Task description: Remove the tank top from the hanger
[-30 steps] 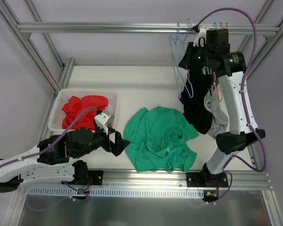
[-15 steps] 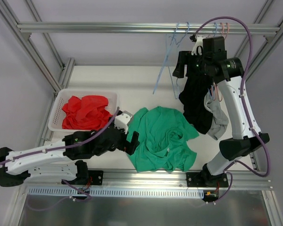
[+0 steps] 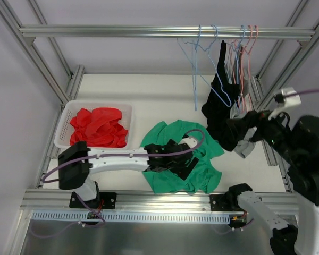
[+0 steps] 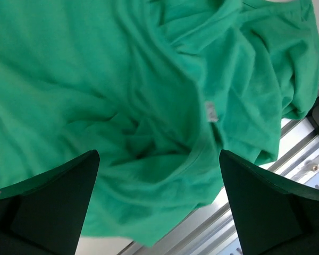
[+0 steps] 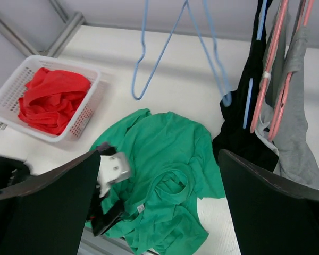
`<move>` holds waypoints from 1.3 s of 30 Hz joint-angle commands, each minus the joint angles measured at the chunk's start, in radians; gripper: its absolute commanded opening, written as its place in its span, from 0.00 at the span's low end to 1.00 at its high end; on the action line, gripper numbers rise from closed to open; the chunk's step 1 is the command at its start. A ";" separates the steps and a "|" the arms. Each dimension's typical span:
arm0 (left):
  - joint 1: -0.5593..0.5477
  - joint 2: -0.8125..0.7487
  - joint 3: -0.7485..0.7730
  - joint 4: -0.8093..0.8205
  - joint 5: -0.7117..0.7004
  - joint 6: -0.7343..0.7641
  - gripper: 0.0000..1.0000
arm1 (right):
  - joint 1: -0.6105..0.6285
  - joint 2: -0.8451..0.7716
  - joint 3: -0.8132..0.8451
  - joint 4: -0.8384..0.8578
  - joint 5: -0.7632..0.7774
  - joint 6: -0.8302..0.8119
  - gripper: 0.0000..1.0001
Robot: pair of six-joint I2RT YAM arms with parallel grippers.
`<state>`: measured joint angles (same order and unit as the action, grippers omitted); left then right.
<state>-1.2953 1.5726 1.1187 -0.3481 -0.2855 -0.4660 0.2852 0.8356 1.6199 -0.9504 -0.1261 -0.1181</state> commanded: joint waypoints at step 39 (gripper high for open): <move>0.206 -0.352 0.791 -0.170 -0.718 0.506 0.00 | -0.004 -0.369 -0.273 0.122 -0.333 -0.031 0.99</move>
<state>-1.1252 1.1950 1.8179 -0.5121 -0.9390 -0.1177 0.2848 0.4656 1.3346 -0.8791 -0.4358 -0.1501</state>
